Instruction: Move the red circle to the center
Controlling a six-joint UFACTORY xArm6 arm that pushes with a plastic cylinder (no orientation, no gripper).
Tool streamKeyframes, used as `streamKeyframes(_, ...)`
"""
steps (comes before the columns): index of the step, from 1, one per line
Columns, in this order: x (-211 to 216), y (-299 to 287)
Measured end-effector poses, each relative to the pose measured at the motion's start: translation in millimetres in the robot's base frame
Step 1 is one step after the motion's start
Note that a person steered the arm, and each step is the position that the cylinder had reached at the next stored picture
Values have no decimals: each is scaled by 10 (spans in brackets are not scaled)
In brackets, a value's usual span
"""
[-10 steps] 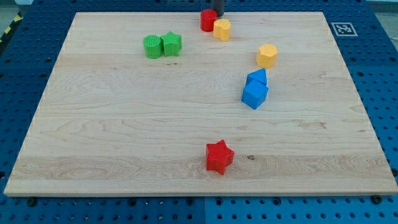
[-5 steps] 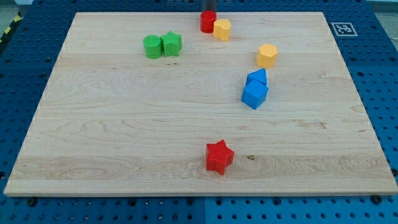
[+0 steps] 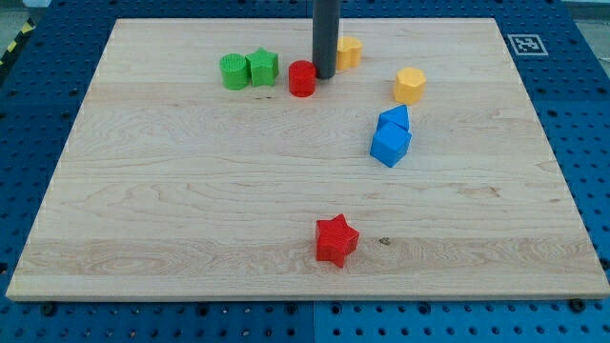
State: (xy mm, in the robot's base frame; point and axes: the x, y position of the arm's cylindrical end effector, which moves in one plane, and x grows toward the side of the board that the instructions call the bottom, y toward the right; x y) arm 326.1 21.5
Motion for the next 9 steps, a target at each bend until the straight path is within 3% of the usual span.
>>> streamKeyframes(1,163,0)
streamKeyframes(5,1,-105)
streamKeyframes(9,103,-1016)
